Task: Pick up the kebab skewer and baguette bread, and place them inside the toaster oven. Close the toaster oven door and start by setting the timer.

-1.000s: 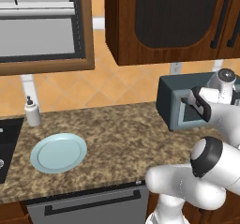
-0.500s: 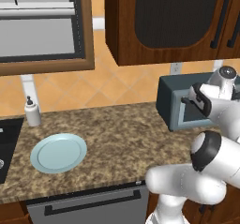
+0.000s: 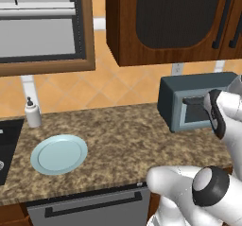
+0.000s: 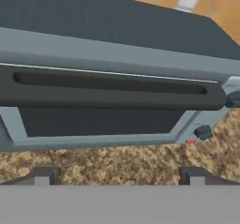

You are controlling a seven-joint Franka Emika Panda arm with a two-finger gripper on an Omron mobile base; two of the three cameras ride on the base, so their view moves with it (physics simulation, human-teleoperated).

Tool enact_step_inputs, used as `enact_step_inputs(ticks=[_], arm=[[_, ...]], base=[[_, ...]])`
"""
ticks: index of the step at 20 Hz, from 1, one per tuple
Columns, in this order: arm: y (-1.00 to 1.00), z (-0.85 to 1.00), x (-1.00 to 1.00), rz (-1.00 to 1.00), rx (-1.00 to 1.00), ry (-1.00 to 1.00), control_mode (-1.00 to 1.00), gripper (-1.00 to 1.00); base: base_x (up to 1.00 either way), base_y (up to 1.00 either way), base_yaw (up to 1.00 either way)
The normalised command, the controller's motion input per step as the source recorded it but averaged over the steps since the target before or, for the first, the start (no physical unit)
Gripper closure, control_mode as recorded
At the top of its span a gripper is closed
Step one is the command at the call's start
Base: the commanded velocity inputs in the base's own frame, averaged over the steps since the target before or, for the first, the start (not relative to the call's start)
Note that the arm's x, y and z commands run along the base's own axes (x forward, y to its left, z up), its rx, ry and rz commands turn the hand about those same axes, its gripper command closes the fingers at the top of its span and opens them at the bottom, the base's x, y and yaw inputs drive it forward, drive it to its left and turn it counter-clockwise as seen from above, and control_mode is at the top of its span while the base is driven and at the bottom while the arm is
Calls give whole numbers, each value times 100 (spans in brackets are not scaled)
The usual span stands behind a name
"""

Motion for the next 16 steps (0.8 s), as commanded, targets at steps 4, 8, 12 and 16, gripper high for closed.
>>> enact_step_inputs(ticks=[4, 8, 12, 16], arm=[[-23, 0, -73, 0, -3, 0, -100, -100], [-35, 0, -64, -2, -1, 0, -100, -100], [-22, 0, -62, -10, 0, 0, -100, -100], [-36, 0, -43, -12, 5, 0, -100, -100]], base=[[0, 0, 0], [0, 0, 0], [0, 0, 0], [0, 0, 0]])
